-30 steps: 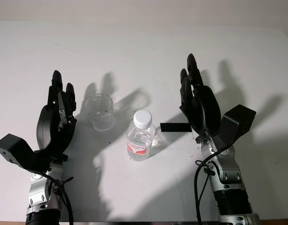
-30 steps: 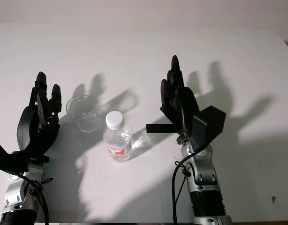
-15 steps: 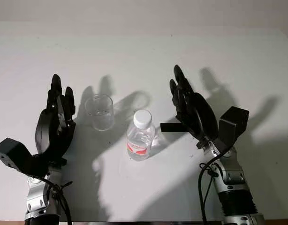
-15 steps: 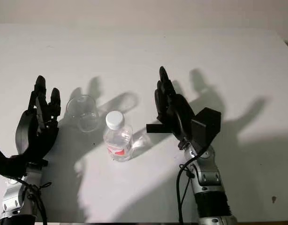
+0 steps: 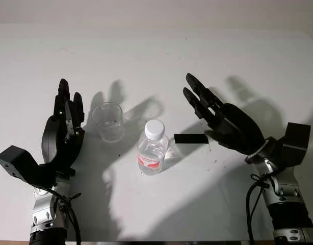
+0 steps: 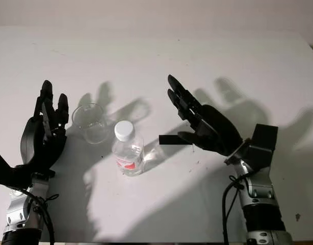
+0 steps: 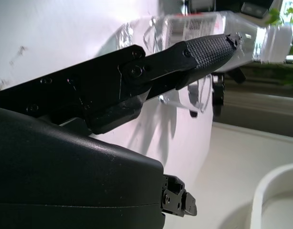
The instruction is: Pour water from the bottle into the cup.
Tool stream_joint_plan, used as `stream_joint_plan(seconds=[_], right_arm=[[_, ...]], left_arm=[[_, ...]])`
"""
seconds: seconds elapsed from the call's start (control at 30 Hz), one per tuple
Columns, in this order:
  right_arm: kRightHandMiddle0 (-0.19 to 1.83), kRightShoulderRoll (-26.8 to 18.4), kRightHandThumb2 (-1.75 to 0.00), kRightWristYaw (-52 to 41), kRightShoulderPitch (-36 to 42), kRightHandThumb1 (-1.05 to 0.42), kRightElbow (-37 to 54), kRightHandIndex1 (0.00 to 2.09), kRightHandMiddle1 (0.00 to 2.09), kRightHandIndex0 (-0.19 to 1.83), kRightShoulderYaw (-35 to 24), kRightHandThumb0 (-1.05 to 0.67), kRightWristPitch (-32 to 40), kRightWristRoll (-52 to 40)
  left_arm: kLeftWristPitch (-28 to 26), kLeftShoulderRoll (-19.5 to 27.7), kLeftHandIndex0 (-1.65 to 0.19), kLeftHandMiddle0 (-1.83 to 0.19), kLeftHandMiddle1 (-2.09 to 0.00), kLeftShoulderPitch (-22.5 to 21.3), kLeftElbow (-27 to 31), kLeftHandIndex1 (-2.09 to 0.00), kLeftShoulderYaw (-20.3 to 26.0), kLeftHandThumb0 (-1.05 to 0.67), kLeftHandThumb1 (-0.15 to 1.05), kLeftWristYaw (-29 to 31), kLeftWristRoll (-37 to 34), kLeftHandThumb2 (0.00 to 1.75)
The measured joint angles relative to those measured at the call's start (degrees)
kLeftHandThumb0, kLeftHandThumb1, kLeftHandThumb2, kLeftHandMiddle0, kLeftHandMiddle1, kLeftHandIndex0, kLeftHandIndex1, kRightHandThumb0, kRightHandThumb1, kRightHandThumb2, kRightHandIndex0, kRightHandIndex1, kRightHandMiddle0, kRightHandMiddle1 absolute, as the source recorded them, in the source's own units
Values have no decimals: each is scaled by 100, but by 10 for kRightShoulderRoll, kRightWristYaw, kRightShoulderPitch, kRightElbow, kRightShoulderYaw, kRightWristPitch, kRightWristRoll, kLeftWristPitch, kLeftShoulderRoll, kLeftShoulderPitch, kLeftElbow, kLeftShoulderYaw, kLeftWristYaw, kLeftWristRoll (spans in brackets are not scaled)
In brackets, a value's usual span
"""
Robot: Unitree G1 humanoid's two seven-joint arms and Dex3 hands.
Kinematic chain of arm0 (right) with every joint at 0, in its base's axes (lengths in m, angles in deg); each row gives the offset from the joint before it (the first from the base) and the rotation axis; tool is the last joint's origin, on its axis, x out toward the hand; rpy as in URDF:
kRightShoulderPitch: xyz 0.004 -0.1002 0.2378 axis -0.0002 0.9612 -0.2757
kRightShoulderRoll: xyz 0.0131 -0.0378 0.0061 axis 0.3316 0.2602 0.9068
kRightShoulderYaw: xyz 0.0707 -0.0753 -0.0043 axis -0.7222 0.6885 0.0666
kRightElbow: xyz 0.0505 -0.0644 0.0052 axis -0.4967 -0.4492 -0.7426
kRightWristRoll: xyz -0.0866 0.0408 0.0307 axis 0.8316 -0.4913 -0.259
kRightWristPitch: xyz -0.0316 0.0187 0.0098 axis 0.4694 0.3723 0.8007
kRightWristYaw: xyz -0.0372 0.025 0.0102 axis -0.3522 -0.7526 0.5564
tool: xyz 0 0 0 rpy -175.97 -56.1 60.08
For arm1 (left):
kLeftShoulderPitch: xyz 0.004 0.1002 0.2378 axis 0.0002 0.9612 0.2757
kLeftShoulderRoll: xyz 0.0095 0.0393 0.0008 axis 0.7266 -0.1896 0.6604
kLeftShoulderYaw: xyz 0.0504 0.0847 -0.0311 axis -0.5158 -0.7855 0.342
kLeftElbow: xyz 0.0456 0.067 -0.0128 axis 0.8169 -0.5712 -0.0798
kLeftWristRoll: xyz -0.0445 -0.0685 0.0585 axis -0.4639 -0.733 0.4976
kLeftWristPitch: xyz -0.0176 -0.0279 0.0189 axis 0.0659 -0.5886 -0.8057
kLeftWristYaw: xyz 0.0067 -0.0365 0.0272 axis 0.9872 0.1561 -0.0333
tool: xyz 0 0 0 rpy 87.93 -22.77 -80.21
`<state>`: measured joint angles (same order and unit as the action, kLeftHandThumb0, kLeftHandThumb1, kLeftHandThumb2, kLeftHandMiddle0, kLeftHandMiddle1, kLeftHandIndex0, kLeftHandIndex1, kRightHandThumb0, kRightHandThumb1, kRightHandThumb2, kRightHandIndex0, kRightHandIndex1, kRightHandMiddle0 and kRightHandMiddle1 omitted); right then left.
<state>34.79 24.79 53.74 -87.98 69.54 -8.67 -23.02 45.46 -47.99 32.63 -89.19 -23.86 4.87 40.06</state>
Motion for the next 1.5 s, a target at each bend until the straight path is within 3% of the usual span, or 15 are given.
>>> stream_joint_plan(seconds=[0.3,0.6,0.97,1.5], right_arm=[[-19,8,-5,-34,14,-93,37,0,0,-19,54,-83,51,-14],[-19,30,-4,-106,-55,-91,-63,0,0,-19,106,-86,65,0],[-16,44,-5,-153,-116,-90,-134,8,3,-7,113,-89,62,8],[11,42,-5,-238,-191,-87,-201,18,17,18,120,-93,87,30]], left_arm=[[-1,2,19,19,0,-7,-4,0,0,-71,105,0,0,65],[-1,4,19,19,0,-13,-4,0,4,-70,105,3,-5,63],[0,9,19,19,0,-15,-9,0,7,-69,105,8,-11,61],[4,9,19,19,0,-18,-14,0,7,-70,105,4,-9,62]])
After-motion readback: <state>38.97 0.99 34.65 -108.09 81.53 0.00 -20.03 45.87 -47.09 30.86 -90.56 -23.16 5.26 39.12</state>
